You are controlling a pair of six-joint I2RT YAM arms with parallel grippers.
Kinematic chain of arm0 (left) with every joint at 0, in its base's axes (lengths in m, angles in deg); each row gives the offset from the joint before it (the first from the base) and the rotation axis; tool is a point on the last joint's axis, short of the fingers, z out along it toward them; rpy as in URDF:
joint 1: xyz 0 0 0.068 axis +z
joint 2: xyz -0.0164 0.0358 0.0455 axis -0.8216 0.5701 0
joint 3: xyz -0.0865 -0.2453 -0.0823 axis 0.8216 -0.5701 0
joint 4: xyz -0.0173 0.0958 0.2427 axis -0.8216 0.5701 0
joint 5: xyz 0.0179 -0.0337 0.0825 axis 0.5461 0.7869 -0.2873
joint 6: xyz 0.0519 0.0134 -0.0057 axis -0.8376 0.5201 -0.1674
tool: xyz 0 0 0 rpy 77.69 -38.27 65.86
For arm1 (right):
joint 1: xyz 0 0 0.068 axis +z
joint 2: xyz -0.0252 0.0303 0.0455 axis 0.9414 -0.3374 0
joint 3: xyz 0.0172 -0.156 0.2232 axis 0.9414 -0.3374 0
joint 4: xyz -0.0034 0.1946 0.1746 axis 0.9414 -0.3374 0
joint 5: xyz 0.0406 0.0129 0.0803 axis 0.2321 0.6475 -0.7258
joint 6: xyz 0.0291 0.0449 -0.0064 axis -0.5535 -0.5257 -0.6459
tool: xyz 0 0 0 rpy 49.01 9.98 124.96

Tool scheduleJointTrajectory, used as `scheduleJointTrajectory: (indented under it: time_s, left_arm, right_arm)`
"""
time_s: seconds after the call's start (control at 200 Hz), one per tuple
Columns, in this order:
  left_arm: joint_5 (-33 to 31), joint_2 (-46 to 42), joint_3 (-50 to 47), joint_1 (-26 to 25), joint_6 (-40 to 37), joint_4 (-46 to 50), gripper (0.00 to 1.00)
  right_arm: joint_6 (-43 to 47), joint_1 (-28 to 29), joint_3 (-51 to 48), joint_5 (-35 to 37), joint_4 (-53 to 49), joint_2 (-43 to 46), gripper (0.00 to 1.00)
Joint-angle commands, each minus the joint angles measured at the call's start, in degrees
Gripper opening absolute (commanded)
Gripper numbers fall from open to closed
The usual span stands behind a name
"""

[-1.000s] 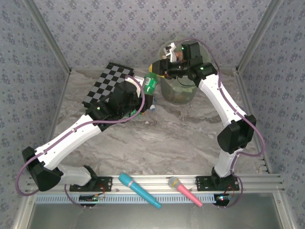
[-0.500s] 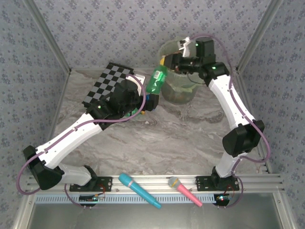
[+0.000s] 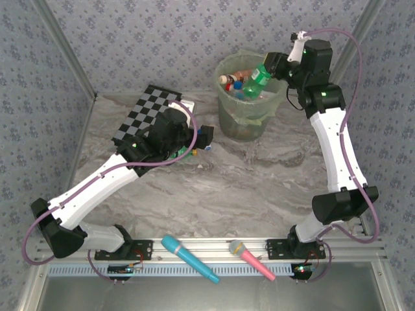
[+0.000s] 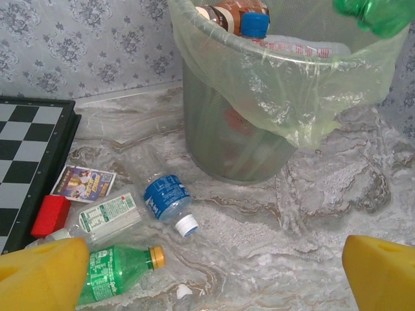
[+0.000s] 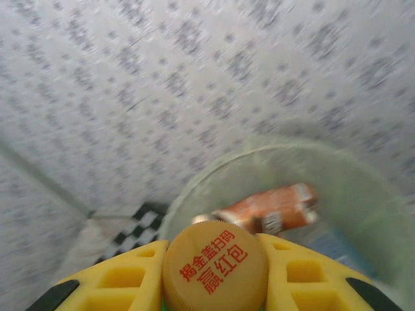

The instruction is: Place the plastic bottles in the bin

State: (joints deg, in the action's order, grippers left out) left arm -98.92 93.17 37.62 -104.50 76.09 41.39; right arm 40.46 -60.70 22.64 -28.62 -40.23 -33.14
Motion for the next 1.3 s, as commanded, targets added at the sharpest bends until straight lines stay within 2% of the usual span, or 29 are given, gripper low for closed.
scheduleJointTrajectory:
  time_s: [0.0,0.09,0.285,0.6,0.695,0.75,0.785,0.84,0.86,1.119,1.294]
  left_arm:
    - [-1.40,-1.58,2.23,-0.05,0.69,0.28,1.00]
    - [-1.41,-1.50,2.32,-0.04,0.85,0.32,1.00]
    - [-1.74,-2.03,1.99,-0.06,1.94,0.62,1.00]
    - [-3.97,-3.72,1.27,-0.05,2.10,1.32,1.00]
    - [-4.30,-3.94,1.12,0.11,2.15,1.41,1.00]
    - [-4.46,-4.12,0.88,0.19,2.22,1.49,1.00]
    - [-4.46,-4.13,0.81,0.15,2.27,1.64,1.00]
    - [-4.55,-4.24,0.66,0.20,2.36,1.74,1.00]
    - [-4.52,-4.25,0.58,0.26,2.36,1.80,1.00]
    - [-3.91,-3.90,0.58,0.81,2.45,1.74,1.00]
    - [-3.59,-3.99,0.10,1.14,2.79,1.70,1.00]
  right_arm:
    - [10.14,1.02,-0.67,14.17,5.17,0.33,0.27]
    - [15.19,1.48,1.32,18.88,6.41,-2.49,0.27]
    - [23.83,2.18,6.96,24.06,6.97,-10.39,0.27]
    - [29.81,2.84,18.20,26.56,2.26,-22.53,0.27]
    - [32.59,4.03,18.01,27.12,3.12,-23.96,0.30]
    - [33.73,4.65,17.82,28.70,3.40,-24.39,0.34]
    - [33.84,4.90,17.92,28.97,3.22,-24.64,0.42]
    - [33.60,5.22,17.63,29.11,2.90,-24.54,0.75]
    - [33.46,5.39,17.48,29.16,2.90,-24.36,0.81]
    - [30.17,6.61,17.14,23.75,1.35,-21.75,0.85]
    - [27.67,5.82,19.16,22.56,-1.30,-21.56,0.88]
